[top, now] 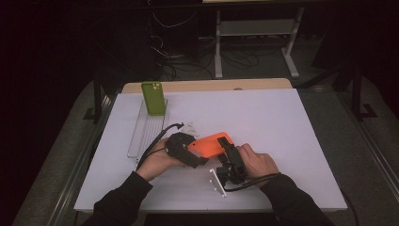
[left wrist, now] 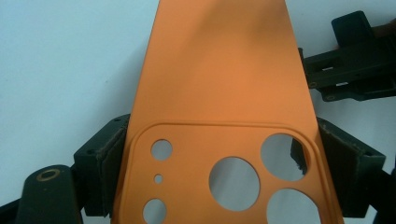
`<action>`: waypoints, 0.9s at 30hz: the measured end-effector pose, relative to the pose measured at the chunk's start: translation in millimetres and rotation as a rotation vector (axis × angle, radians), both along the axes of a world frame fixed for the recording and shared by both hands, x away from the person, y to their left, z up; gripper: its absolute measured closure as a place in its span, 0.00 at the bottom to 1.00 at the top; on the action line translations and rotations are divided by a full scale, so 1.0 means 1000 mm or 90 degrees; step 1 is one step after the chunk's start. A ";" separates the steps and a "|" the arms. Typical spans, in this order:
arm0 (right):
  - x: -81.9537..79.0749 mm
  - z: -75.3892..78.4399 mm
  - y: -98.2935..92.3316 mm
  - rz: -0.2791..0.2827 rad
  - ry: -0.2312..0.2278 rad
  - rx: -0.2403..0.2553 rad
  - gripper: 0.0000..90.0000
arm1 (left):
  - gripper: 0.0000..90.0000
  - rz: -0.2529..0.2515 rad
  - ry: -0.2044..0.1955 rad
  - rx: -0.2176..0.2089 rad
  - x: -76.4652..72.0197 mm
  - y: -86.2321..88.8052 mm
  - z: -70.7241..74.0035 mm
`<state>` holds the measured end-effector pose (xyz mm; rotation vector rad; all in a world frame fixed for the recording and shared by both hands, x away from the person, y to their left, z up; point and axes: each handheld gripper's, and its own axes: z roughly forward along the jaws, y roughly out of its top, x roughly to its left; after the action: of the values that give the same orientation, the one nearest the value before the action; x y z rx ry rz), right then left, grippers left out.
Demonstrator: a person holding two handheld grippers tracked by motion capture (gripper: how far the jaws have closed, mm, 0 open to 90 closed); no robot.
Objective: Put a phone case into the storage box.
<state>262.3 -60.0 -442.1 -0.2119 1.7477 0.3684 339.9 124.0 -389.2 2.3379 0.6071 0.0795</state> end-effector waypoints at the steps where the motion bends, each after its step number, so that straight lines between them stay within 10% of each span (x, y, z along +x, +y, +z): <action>1: -0.001 0.000 0.000 0.001 0.000 0.003 0.38 | 0.17 0.002 0.004 -0.004 -0.001 -0.001 0.000; 27: -0.004 -0.001 0.002 0.010 0.031 -0.032 0.86 | 0.17 -0.006 0.015 -0.007 0.000 -0.001 -0.001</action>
<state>258.1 -57.9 -443.0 -0.2554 1.8047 0.3441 340.0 122.8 -390.1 2.3334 0.6073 0.0447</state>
